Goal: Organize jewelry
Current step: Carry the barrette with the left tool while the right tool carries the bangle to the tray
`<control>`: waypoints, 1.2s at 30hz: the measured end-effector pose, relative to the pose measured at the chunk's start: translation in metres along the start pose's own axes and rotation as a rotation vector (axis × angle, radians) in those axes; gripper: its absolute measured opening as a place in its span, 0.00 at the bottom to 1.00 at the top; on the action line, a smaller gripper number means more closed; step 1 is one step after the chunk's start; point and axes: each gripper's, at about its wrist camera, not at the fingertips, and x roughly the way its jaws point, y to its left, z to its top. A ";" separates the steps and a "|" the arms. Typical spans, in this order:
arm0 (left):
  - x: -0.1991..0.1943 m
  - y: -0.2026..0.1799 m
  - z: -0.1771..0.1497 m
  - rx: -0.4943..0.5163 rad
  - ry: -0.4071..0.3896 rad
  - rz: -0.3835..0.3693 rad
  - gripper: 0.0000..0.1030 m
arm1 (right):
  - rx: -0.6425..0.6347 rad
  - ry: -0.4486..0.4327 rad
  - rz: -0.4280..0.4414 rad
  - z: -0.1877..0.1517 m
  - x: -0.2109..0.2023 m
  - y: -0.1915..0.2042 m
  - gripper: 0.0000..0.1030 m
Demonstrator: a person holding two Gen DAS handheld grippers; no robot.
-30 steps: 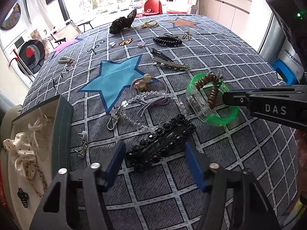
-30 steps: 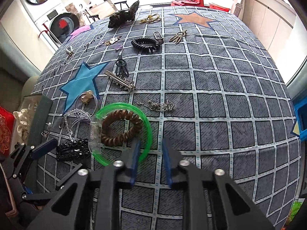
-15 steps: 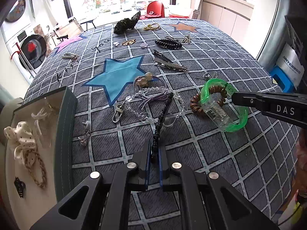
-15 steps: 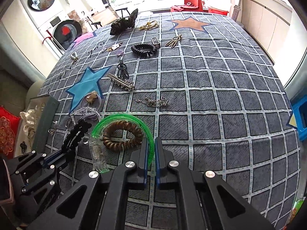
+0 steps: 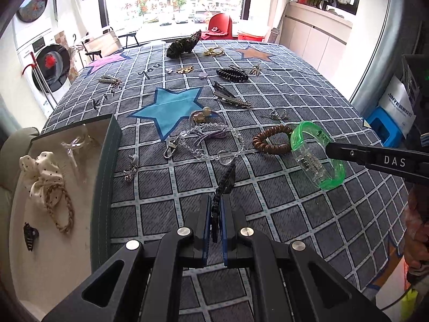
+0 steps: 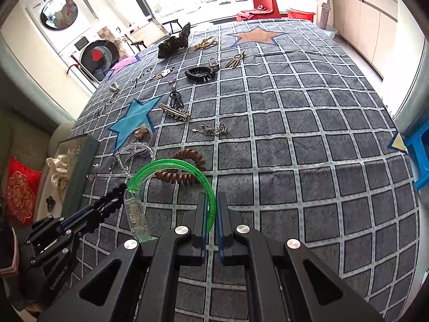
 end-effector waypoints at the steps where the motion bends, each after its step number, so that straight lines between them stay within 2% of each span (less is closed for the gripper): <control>1: -0.001 0.001 -0.001 -0.003 -0.001 0.000 0.09 | 0.000 0.000 0.000 -0.002 -0.002 0.000 0.07; 9: -0.016 0.003 -0.012 -0.022 -0.016 -0.023 0.09 | -0.003 -0.010 0.005 -0.013 -0.015 0.005 0.07; 21: -0.056 0.021 -0.017 -0.071 -0.096 -0.037 0.08 | -0.041 -0.027 0.026 -0.016 -0.029 0.030 0.07; 30: -0.090 0.056 -0.019 -0.128 -0.175 -0.021 0.08 | -0.110 -0.040 0.047 -0.014 -0.038 0.069 0.07; 36: -0.104 0.089 -0.025 -0.176 -0.205 0.007 0.08 | -0.179 -0.039 0.079 -0.011 -0.037 0.111 0.07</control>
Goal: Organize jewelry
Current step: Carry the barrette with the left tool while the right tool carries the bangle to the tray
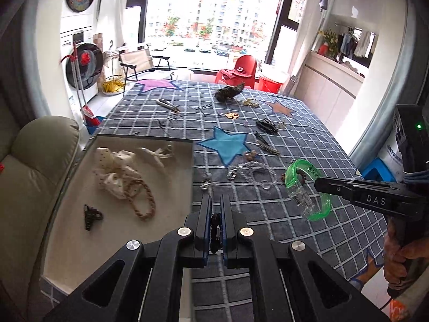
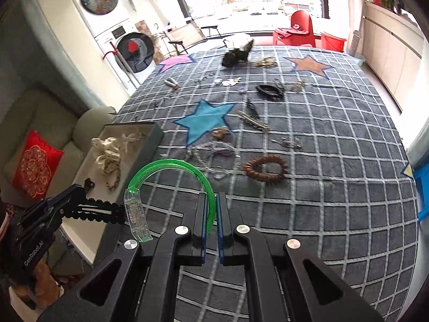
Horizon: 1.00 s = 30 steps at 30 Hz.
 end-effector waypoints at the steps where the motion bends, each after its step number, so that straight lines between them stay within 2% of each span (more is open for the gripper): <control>1: -0.002 0.008 0.000 -0.012 -0.003 0.007 0.08 | -0.011 0.002 0.006 0.001 0.002 0.006 0.07; 8: -0.002 0.057 -0.007 -0.101 -0.003 0.037 0.08 | -0.102 0.026 0.048 0.014 0.023 0.064 0.07; 18: 0.020 0.117 -0.033 -0.193 0.060 0.092 0.08 | -0.208 0.095 0.070 0.026 0.072 0.135 0.07; 30: 0.032 0.140 -0.045 -0.201 0.074 0.135 0.11 | -0.255 0.191 0.028 0.032 0.144 0.180 0.07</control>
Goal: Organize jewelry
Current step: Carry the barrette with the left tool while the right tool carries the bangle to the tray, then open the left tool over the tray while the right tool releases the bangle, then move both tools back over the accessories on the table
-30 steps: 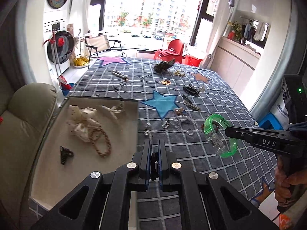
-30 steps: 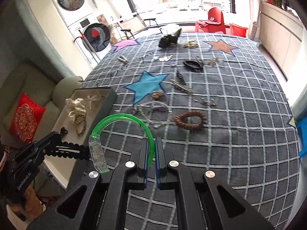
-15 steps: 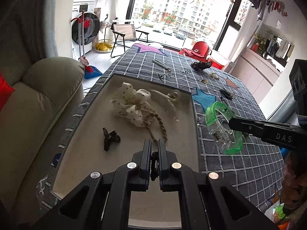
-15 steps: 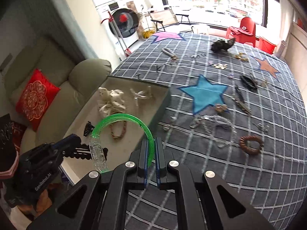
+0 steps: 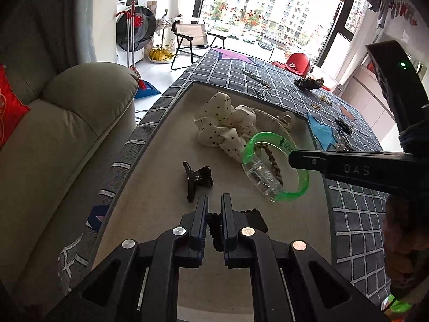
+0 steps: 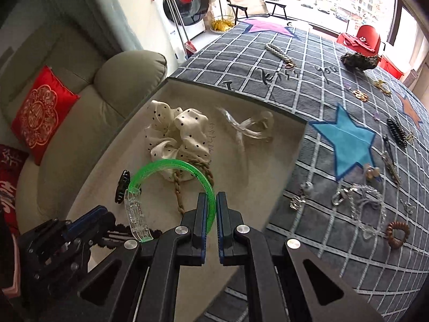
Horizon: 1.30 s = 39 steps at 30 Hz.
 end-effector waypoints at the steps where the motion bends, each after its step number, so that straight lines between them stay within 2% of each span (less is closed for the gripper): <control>1: 0.000 0.000 0.000 0.003 0.000 0.011 0.11 | 0.001 0.005 -0.004 0.002 0.004 0.001 0.07; 4: 0.003 0.003 -0.001 0.003 0.010 0.030 0.17 | 0.004 0.015 -0.016 0.005 0.015 0.003 0.07; 7: 0.005 0.006 -0.004 0.004 0.022 0.065 0.17 | 0.009 0.022 -0.022 0.006 0.020 0.003 0.07; 16: 0.004 0.006 -0.007 0.018 0.023 0.093 0.17 | 0.037 0.034 -0.027 0.010 0.030 -0.002 0.08; 26: -0.004 0.000 -0.008 0.024 0.019 0.115 0.17 | 0.067 0.036 0.048 0.007 0.020 -0.010 0.10; 27: -0.006 0.000 -0.007 0.022 0.016 0.118 0.17 | 0.066 0.030 0.057 0.007 0.018 -0.010 0.13; 29: -0.007 -0.002 -0.005 0.019 0.013 0.123 0.17 | 0.068 0.005 0.078 0.005 0.007 -0.011 0.30; 30: -0.010 -0.002 -0.005 0.021 0.010 0.128 0.21 | 0.068 -0.012 0.085 0.004 0.000 -0.011 0.43; 31: -0.012 -0.003 -0.004 0.023 0.006 0.136 0.35 | 0.067 -0.024 0.090 0.003 -0.004 -0.012 0.48; 32: -0.014 -0.003 -0.003 0.020 0.001 0.144 0.86 | 0.066 -0.042 0.098 0.001 -0.012 -0.013 0.48; 33: -0.019 -0.004 -0.002 0.010 -0.019 0.170 0.99 | 0.067 -0.050 0.103 -0.001 -0.016 -0.013 0.49; 34: -0.025 -0.005 -0.001 0.009 -0.049 0.178 1.00 | 0.072 -0.060 0.110 -0.003 -0.020 -0.014 0.49; 39: -0.036 -0.012 0.004 0.013 -0.075 0.188 1.00 | 0.099 -0.093 0.117 -0.018 -0.040 -0.022 0.53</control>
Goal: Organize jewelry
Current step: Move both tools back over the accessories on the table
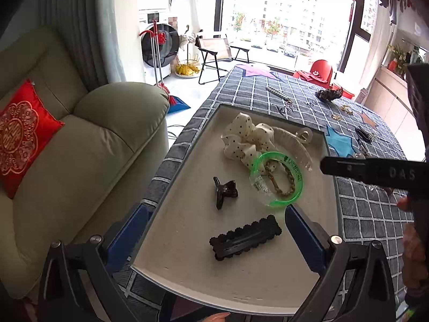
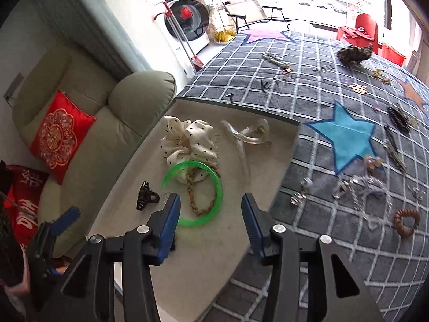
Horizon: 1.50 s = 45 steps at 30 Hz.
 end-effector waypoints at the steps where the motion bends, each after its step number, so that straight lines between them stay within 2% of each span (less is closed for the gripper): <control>1: -0.002 -0.001 0.001 0.000 -0.004 0.004 1.00 | 0.008 -0.011 0.000 -0.003 -0.005 -0.003 0.56; 7: -0.013 -0.009 0.001 -0.005 -0.014 0.014 1.00 | 0.027 -0.040 -0.004 -0.019 -0.027 -0.019 0.77; 13: -0.030 -0.020 -0.004 -0.005 -0.030 0.018 1.00 | 0.036 -0.046 -0.028 -0.035 -0.042 -0.033 0.80; 16: -0.036 -0.026 -0.006 0.007 -0.038 0.027 1.00 | 0.052 -0.048 -0.032 -0.044 -0.048 -0.043 0.87; 21: -0.044 -0.034 -0.010 0.022 -0.048 0.044 1.00 | 0.088 -0.052 -0.038 -0.057 -0.057 -0.061 0.87; 29: -0.043 -0.039 -0.015 0.001 -0.005 0.004 1.00 | 0.121 -0.065 -0.037 -0.072 -0.069 -0.082 0.88; 35: -0.051 -0.054 -0.019 0.044 -0.022 0.015 1.00 | 0.162 -0.109 -0.008 -0.081 -0.077 -0.096 0.89; 41: -0.053 -0.069 -0.019 0.069 -0.020 0.000 1.00 | 0.175 -0.168 -0.014 -0.088 -0.088 -0.108 0.89; 45: -0.053 -0.087 -0.019 0.095 -0.019 -0.016 1.00 | 0.191 -0.163 -0.026 -0.094 -0.094 -0.121 0.89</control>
